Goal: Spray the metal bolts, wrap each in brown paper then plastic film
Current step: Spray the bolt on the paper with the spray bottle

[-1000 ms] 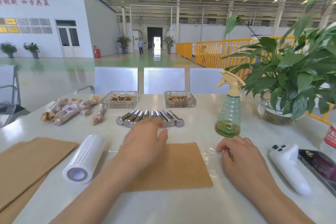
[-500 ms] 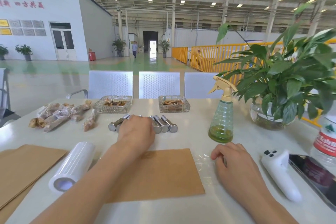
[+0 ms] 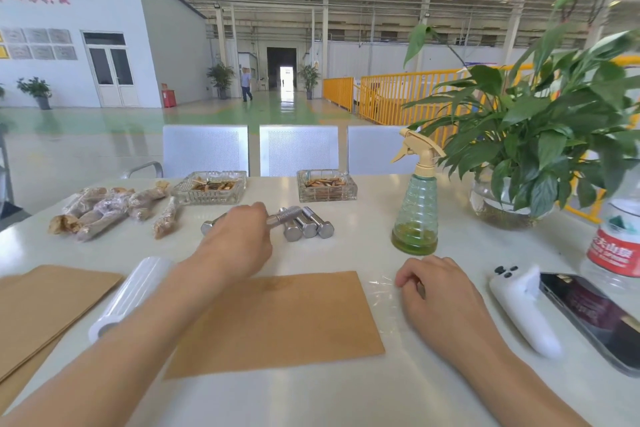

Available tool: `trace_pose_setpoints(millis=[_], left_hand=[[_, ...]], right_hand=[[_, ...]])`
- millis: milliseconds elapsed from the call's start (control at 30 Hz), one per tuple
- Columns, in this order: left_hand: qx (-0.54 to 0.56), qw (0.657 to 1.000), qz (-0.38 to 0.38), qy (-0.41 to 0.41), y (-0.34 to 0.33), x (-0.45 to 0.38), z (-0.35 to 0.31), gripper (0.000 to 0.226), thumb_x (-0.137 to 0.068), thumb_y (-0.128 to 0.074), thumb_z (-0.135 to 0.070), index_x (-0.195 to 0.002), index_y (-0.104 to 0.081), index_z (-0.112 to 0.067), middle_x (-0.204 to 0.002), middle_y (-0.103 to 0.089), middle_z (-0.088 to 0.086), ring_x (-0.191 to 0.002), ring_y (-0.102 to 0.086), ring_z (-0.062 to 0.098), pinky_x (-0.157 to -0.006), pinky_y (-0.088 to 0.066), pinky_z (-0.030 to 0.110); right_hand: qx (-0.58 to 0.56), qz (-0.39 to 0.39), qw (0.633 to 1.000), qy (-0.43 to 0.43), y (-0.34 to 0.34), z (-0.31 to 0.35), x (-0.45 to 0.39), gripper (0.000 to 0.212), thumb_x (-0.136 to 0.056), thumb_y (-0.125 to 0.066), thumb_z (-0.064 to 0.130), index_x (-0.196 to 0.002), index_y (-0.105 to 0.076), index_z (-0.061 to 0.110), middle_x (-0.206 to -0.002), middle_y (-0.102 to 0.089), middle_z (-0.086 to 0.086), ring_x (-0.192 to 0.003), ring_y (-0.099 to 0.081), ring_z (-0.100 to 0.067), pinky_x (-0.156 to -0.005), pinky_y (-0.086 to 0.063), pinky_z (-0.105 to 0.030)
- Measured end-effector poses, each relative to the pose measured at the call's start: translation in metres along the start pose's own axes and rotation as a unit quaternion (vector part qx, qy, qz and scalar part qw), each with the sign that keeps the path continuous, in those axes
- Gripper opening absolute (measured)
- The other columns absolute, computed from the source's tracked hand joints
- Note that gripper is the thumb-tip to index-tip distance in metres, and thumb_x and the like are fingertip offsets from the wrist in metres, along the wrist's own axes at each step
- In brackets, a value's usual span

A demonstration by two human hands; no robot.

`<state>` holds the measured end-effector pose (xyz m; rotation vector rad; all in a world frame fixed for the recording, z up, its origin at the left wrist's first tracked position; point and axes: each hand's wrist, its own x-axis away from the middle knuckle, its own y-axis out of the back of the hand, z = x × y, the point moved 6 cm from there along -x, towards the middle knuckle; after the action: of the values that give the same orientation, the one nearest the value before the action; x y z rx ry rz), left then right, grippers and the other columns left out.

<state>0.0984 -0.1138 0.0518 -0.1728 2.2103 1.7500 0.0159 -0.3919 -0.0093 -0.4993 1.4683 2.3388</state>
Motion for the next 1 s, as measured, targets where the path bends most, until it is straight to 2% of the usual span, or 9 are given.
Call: trace_pose_setpoints(millis=[100, 167, 200, 267, 367, 567, 700, 833, 1000], left_hand=[[0.084, 0.989, 0.028, -0.116, 0.009, 0.025, -0.010, 0.006, -0.103, -0.050, -0.019, -0.102, -0.056, -0.022, -0.084, -0.057, -0.005, -0.083, -0.053, 0.017, -0.070, -0.038, 0.030], [0.124, 0.978, 0.061, -0.158, 0.003, 0.047, -0.015, 0.010, -0.103, -0.052, -0.020, -0.102, -0.056, -0.029, -0.082, -0.057, -0.012, -0.078, -0.052, 0.005, -0.066, -0.037, 0.021], [0.134, 0.974, 0.068, -0.167, -0.002, 0.057, -0.016, 0.011, -0.102, -0.052, -0.021, -0.102, -0.056, -0.031, -0.085, -0.057, -0.014, -0.080, -0.052, 0.002, -0.069, -0.039, 0.019], [0.134, 0.972, 0.057, -0.183, -0.011, 0.071, -0.015, 0.012, -0.102, -0.050, -0.026, -0.106, -0.054, -0.036, -0.096, -0.058, -0.018, -0.091, -0.051, 0.001, -0.080, -0.044, 0.026], [0.115, 0.970, 0.034, -0.212, -0.023, 0.085, -0.015, 0.013, -0.102, -0.048, -0.030, -0.112, -0.052, -0.037, -0.103, -0.054, -0.020, -0.100, -0.045, 0.002, -0.088, -0.041, 0.028], [0.116, 0.972, 0.031, -0.203, -0.033, 0.086, -0.005, 0.014, -0.096, -0.058, -0.038, -0.108, -0.050, -0.042, -0.105, -0.045, -0.025, -0.102, -0.040, -0.001, -0.090, -0.040, 0.025], [0.122, 0.971, 0.079, -0.189, -0.045, 0.088, 0.000, 0.039, -0.094, -0.054, -0.060, -0.128, -0.050, -0.041, -0.124, -0.043, -0.030, -0.115, -0.045, -0.004, -0.101, -0.037, 0.020], [0.146, 0.965, 0.093, -0.196, -0.048, 0.089, 0.003, 0.043, -0.094, -0.055, -0.059, -0.133, -0.053, -0.042, -0.131, -0.041, -0.034, -0.122, -0.044, -0.006, -0.107, -0.033, 0.016], [0.167, 0.960, 0.086, -0.207, -0.050, 0.089, 0.004, 0.043, -0.094, -0.056, -0.059, -0.135, -0.055, -0.044, -0.137, -0.041, -0.035, -0.129, -0.039, -0.013, -0.105, -0.022, 0.003]], right_hand=[[0.009, 0.013, 1.000, 0.013, -0.002, 0.003, -0.001, 0.020, -0.093, -0.052, 0.020, -0.087, -0.066, 0.034, -0.084, -0.056, 0.017, -0.094, -0.048, -0.010, -0.083, -0.044, -0.031], [0.019, 0.025, 0.999, 0.014, -0.003, 0.003, -0.001, 0.021, -0.094, -0.053, 0.018, -0.089, -0.066, 0.034, -0.083, -0.053, 0.017, -0.094, -0.047, -0.010, -0.082, -0.042, -0.030], [0.021, 0.027, 0.999, 0.015, -0.003, 0.003, -0.002, 0.022, -0.094, -0.053, 0.017, -0.089, -0.066, 0.035, -0.083, -0.052, 0.017, -0.094, -0.047, -0.010, -0.082, -0.041, -0.029], [0.023, 0.028, 0.999, 0.014, -0.004, 0.003, -0.002, 0.023, -0.094, -0.053, 0.017, -0.090, -0.066, 0.035, -0.085, -0.052, 0.017, -0.094, -0.047, -0.010, -0.081, -0.039, -0.029], [0.022, 0.027, 0.999, 0.012, -0.004, 0.004, -0.002, 0.022, -0.095, -0.052, 0.018, -0.090, -0.066, 0.035, -0.085, -0.051, 0.018, -0.094, -0.047, -0.010, -0.080, -0.039, -0.029], [0.022, 0.026, 0.999, 0.004, -0.006, 0.003, -0.002, 0.021, -0.095, -0.051, 0.019, -0.090, -0.064, 0.036, -0.085, -0.052, 0.016, -0.095, -0.047, -0.010, -0.078, -0.039, -0.029], [0.022, 0.024, 0.999, 0.002, -0.006, 0.002, -0.001, 0.020, -0.094, -0.052, 0.020, -0.090, -0.064, 0.036, -0.087, -0.053, 0.016, -0.096, -0.047, -0.010, -0.079, -0.041, -0.029], [0.035, 0.024, 0.999, 0.007, -0.008, 0.002, -0.001, 0.021, -0.095, -0.051, 0.020, -0.091, -0.063, 0.036, -0.089, -0.054, 0.016, -0.096, -0.047, -0.009, -0.077, -0.038, -0.028], [0.045, 0.024, 0.999, 0.011, -0.008, 0.001, 0.000, 0.023, -0.097, -0.050, 0.019, -0.093, -0.063, 0.037, -0.090, -0.054, 0.016, -0.094, -0.046, -0.010, -0.076, -0.035, -0.028]])
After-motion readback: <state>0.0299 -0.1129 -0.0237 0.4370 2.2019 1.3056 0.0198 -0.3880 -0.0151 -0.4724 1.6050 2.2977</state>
